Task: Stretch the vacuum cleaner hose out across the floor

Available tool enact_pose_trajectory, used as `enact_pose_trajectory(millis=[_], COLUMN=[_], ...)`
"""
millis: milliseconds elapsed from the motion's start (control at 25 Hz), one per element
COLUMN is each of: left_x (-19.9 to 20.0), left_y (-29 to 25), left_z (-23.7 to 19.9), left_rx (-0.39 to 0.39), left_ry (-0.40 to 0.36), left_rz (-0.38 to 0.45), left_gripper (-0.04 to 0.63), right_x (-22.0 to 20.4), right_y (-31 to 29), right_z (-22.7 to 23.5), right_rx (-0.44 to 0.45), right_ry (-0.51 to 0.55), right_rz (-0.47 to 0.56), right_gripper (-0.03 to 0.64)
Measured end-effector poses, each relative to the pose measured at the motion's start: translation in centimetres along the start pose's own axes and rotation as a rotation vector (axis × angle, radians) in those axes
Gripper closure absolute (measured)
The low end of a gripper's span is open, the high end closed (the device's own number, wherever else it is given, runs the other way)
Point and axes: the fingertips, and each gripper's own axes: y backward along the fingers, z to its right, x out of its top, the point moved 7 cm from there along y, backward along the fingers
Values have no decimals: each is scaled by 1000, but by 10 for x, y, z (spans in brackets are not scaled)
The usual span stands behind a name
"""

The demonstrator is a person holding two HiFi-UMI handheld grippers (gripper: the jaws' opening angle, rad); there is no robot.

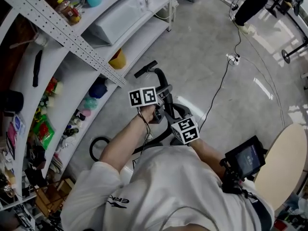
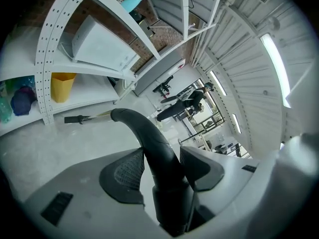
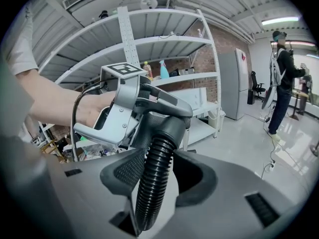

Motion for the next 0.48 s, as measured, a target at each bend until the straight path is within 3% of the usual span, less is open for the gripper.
enact_pose_trajectory(millis=[480], left_x=[24], left_y=[-90], left_z=[48], left_rx=[14], left_ry=[-40], left_rz=[2], left_gripper=[376], right_x=[9], right_y=[19], right_z=[101], right_rx=[2], right_ry=[-14], right_rz=[25], right_gripper=[442])
